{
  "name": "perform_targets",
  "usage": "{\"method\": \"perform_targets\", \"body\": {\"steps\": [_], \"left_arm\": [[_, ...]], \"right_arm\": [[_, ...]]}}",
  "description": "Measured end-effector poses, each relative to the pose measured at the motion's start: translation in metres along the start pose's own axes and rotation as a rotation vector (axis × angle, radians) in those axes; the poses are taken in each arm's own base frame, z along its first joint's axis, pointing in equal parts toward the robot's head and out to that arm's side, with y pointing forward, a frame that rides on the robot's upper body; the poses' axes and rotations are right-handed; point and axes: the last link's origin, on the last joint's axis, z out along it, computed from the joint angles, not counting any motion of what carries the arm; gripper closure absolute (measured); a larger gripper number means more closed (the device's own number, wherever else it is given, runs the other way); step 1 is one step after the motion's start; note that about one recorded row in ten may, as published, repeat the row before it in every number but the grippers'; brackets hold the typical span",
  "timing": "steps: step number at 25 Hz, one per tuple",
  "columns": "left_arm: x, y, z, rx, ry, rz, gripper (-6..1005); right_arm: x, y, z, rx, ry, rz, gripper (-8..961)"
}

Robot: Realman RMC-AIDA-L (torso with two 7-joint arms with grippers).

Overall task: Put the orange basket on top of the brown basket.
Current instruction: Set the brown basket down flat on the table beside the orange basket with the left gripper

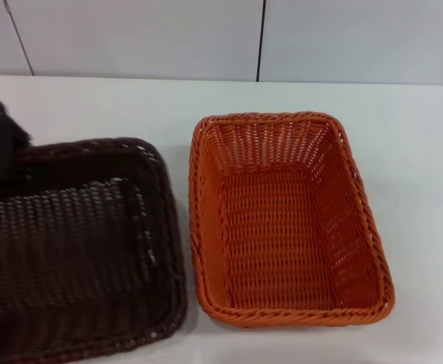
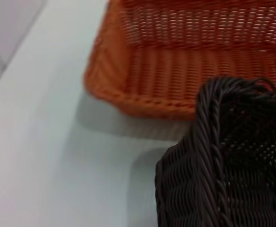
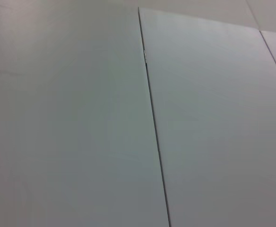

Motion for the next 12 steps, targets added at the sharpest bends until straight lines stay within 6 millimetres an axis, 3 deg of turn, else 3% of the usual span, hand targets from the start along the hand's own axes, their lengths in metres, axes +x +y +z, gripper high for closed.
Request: {"method": "perform_targets", "body": {"steps": [1, 2, 12], "left_arm": [[0.0, 0.0, 0.0, 0.0, 0.0, 0.0, 822], [0.014, 0.001, 0.015, -0.04, -0.011, 0.043, 822], [0.058, 0.003, 0.053, -0.088, 0.022, 0.123, 821]], "right_arm": [[0.0, 0.0, -0.001, -0.001, -0.001, 0.0, 136], [-0.001, 0.0, -0.002, -0.002, -0.002, 0.0, 136], [-0.002, 0.0, -0.003, -0.01, -0.014, -0.002, 137]]}}
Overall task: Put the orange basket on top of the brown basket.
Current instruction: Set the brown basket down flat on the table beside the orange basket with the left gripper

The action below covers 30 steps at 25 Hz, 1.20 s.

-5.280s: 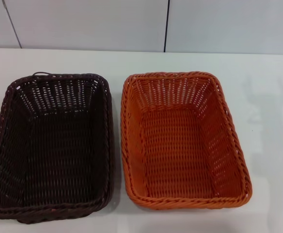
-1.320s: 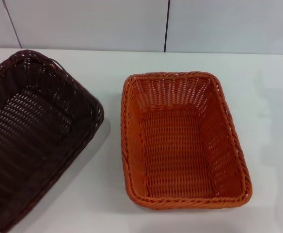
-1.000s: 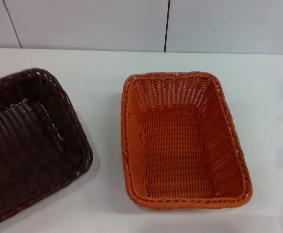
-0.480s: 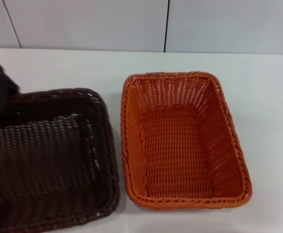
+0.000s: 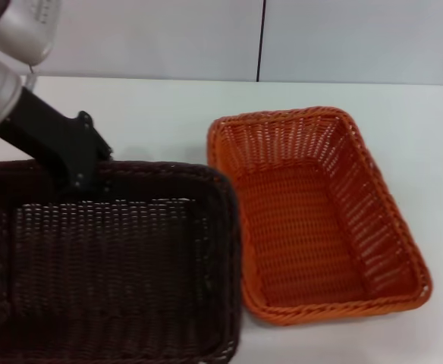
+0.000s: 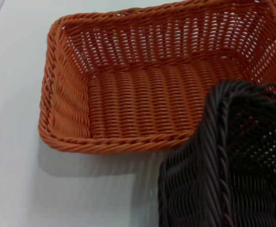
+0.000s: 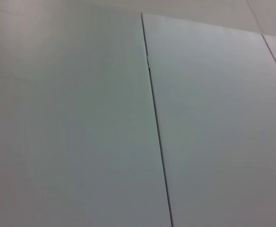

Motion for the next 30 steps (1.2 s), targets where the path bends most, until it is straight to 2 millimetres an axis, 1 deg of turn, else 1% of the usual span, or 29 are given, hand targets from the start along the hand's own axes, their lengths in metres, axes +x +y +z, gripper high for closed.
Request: {"method": "perform_targets", "body": {"steps": [9, 12, 17, 21, 25, 30], "left_arm": [[0.021, 0.002, 0.026, -0.012, 0.007, 0.014, 821], [0.024, 0.0, 0.026, 0.01, 0.02, 0.003, 821], [0.028, -0.004, 0.021, 0.016, 0.048, -0.047, 820], [0.028, -0.001, 0.023, 0.012, 0.047, -0.037, 820], [0.029, 0.002, 0.022, 0.045, 0.052, -0.014, 820], [0.037, 0.001, 0.013, 0.097, 0.099, 0.014, 643]], "right_arm": [[-0.002, -0.002, 0.002, -0.001, -0.016, -0.008, 137], [-0.002, -0.002, 0.002, 0.0, -0.016, -0.011, 137], [-0.002, -0.002, 0.002, 0.001, -0.016, -0.013, 137], [-0.002, -0.002, 0.001, -0.002, -0.016, -0.012, 137], [-0.002, -0.001, 0.001, -0.004, -0.016, -0.011, 137], [-0.002, -0.002, 0.0, -0.004, -0.016, -0.013, 137]]}}
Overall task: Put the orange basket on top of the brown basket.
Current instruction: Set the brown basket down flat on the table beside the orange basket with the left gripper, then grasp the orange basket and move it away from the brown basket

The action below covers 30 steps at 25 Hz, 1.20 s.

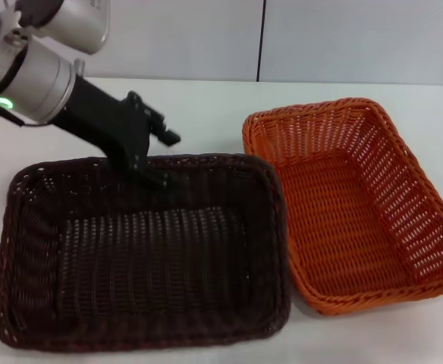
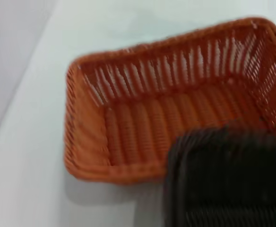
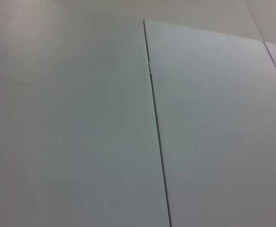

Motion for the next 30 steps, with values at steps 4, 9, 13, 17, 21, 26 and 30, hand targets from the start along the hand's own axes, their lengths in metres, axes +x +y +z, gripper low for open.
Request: {"method": "perform_targets", "body": {"steps": [4, 9, 13, 17, 21, 26, 30], "left_arm": [[0.011, -0.009, -0.018, 0.097, 0.108, 0.022, 462], [0.015, -0.032, -0.064, 0.348, 0.376, -0.05, 231], [-0.022, -0.05, -0.125, 0.715, 0.696, -0.245, 140], [-0.089, -0.043, -0.177, 1.077, 0.917, -0.475, 139], [-0.153, -0.021, -0.205, 1.308, 1.015, -0.681, 139], [-0.196, 0.008, -0.216, 1.488, 1.017, -0.762, 139], [-0.217, 0.028, -0.209, 1.561, 0.987, -0.736, 139]], "right_arm": [[0.0, -0.001, 0.0, 0.0, 0.001, -0.003, 137], [0.001, -0.001, 0.0, 0.0, 0.002, -0.006, 137], [0.001, 0.001, 0.0, -0.004, 0.004, 0.0, 137], [0.004, 0.007, 0.003, -0.032, 0.024, 0.005, 137], [0.009, 0.013, 0.007, -0.059, 0.048, 0.002, 137], [0.013, 0.019, 0.015, -0.09, 0.047, -0.015, 137], [0.013, 0.021, 0.019, -0.095, 0.045, -0.012, 137]]}}
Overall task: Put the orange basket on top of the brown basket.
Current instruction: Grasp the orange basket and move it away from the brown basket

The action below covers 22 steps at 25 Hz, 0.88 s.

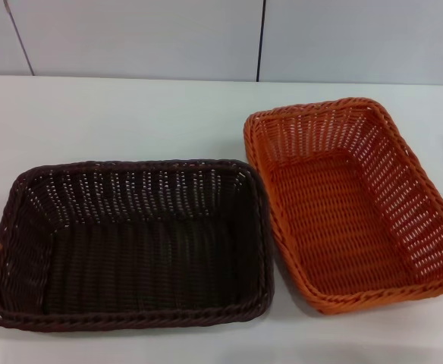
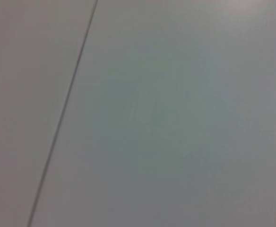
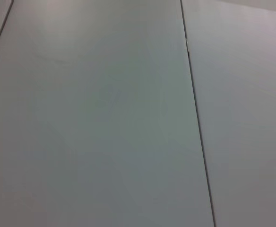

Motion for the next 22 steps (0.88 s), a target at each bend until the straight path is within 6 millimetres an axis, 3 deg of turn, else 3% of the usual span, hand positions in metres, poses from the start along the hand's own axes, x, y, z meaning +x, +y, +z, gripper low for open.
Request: {"method": "perform_targets", "body": {"steps": [11, 22], "left_arm": [[-0.033, -0.013, -0.044, 0.033, 0.073, 0.079, 139], [-0.057, -0.019, -0.064, 0.061, 0.001, 0.095, 139]], "right_arm": [[0.001, 0.004, 0.007, -0.019, -0.004, -0.007, 137], [0.0, 0.018, 0.013, -0.04, 0.039, 0.055, 137]]}}
